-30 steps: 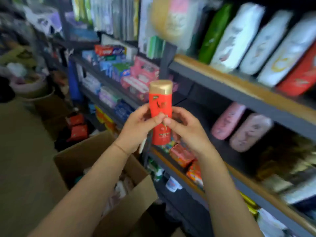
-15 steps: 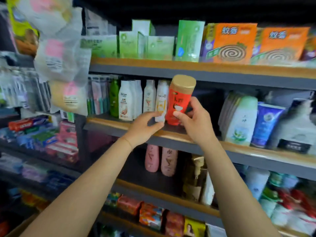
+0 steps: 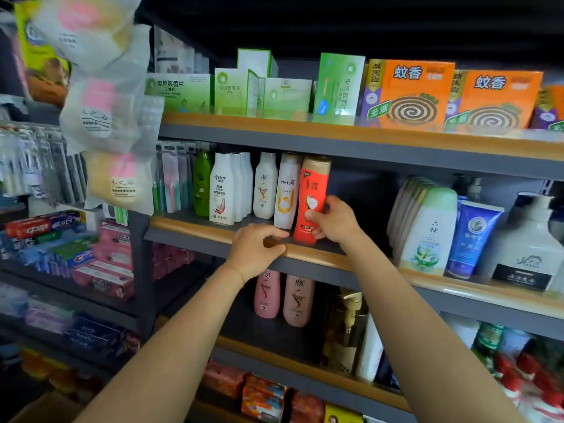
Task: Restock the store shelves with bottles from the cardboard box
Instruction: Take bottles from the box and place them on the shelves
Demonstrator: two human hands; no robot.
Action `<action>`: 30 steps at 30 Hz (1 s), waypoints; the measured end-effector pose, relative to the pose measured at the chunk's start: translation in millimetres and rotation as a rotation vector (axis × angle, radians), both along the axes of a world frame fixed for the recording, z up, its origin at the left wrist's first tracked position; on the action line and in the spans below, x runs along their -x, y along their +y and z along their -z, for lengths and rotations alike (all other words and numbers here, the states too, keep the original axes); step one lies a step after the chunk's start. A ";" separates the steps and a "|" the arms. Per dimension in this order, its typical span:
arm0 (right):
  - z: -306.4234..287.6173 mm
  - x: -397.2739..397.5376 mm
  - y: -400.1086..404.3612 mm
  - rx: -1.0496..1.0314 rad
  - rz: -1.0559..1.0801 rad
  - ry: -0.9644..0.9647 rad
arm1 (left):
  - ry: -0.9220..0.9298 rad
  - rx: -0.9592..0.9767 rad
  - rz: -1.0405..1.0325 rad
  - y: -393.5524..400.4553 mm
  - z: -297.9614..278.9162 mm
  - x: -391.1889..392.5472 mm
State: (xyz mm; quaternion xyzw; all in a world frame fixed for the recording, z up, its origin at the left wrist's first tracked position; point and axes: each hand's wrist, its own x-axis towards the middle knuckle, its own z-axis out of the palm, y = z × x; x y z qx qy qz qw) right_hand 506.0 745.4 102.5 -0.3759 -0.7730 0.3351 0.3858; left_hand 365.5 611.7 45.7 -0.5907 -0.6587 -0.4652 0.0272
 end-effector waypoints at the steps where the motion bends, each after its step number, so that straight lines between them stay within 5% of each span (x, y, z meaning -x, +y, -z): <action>1: -0.2 3.1 2.8 -0.013 0.019 -0.008 | -0.004 -0.007 0.000 -0.2 0.1 -1.1; 16: 3.0 21.1 18.2 -0.027 0.183 -0.026 | -0.041 0.016 0.015 -0.4 0.5 -3.9; 20: -2.2 3.3 -30.4 -0.227 0.282 0.156 | -0.062 0.017 0.063 -12.8 -5.3 -3.2; 24: 17.6 1.8 -93.4 -0.152 -0.007 0.455 | -0.300 -0.246 0.005 -58.2 20.6 21.7; 30: 137.0 102.3 -159.0 0.147 -0.456 0.125 | -0.697 0.100 -0.309 -154.3 160.2 97.4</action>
